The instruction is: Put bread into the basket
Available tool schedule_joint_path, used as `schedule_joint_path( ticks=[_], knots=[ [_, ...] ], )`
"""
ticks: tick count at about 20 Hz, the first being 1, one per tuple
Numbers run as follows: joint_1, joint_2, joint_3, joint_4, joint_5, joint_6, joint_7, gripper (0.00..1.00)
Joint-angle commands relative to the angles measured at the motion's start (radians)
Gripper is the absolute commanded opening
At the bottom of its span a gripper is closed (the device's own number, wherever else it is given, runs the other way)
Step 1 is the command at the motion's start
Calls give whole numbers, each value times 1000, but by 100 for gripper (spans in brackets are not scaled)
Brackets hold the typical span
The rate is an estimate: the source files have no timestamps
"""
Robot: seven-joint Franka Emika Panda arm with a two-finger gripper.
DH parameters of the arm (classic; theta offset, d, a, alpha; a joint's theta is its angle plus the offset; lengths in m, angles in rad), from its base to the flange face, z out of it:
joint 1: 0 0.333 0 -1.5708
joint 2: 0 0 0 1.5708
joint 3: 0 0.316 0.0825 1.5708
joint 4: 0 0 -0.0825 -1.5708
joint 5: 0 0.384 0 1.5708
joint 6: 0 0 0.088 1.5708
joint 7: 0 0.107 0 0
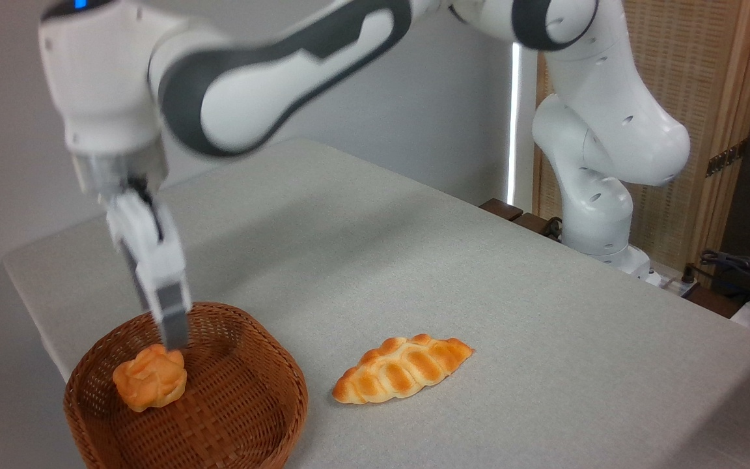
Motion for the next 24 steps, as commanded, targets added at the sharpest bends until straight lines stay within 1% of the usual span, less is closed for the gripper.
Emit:
schedule_joint_path(
  ticks=[1,3,5,8,10,11,13,14,15,16,20,24],
  knots=[
    [42,-170,-9,-92,-3,-88,-4,100],
    [57,-251,-7,-176,-1,-85,16,100],
    [63,-301,1,-232,-1,-79,45,100],
    [63,-357,11,-293,8,-81,81,100],
    [63,-386,40,-324,14,-91,84,100],
    [63,-391,50,-324,14,-96,84,100],
    [46,-394,91,-321,14,-116,82,100],
    [15,-395,137,-315,14,-117,82,100],
    [-7,-394,165,-312,14,-117,81,100],
    [-41,-394,204,-306,15,-117,81,100],
    [-49,-391,212,-302,15,-117,79,100],
    [-47,-383,185,-302,22,-117,55,100]
  ],
)
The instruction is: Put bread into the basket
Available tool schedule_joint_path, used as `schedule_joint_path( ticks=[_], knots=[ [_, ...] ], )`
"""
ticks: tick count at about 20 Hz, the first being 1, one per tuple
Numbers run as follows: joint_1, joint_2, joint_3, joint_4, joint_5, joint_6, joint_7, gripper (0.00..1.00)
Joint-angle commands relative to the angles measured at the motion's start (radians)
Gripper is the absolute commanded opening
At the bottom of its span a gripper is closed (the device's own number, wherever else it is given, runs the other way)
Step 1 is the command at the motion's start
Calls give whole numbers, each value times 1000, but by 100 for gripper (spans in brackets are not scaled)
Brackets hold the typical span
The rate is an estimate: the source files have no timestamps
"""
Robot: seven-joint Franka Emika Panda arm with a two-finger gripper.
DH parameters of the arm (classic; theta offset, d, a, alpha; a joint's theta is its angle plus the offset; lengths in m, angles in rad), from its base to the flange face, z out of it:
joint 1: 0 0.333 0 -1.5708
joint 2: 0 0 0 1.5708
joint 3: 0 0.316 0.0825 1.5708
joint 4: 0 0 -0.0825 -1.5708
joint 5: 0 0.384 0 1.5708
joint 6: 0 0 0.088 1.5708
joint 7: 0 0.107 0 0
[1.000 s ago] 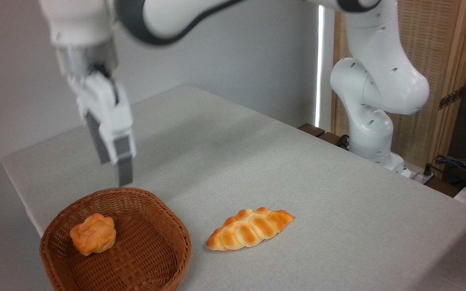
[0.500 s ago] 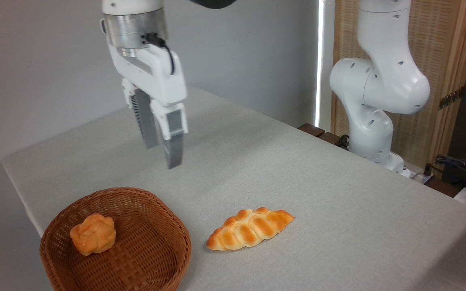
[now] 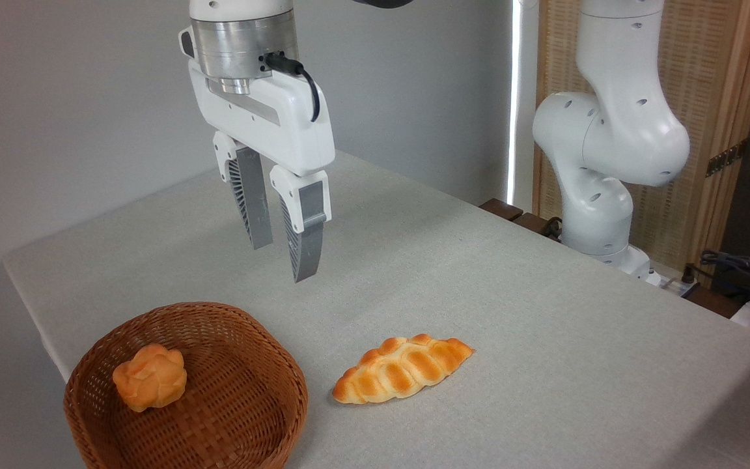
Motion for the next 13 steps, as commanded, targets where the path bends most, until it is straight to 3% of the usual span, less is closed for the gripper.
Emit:
schedule_joint_path(
  ticks=[1,3,13],
  knots=[
    [-19,-2,-10,-3,33,-14,-31,100],
    [-19,-1,-14,-3,53,-14,-37,100],
    [-16,-1,-24,-2,53,-15,-53,100]
  ],
)
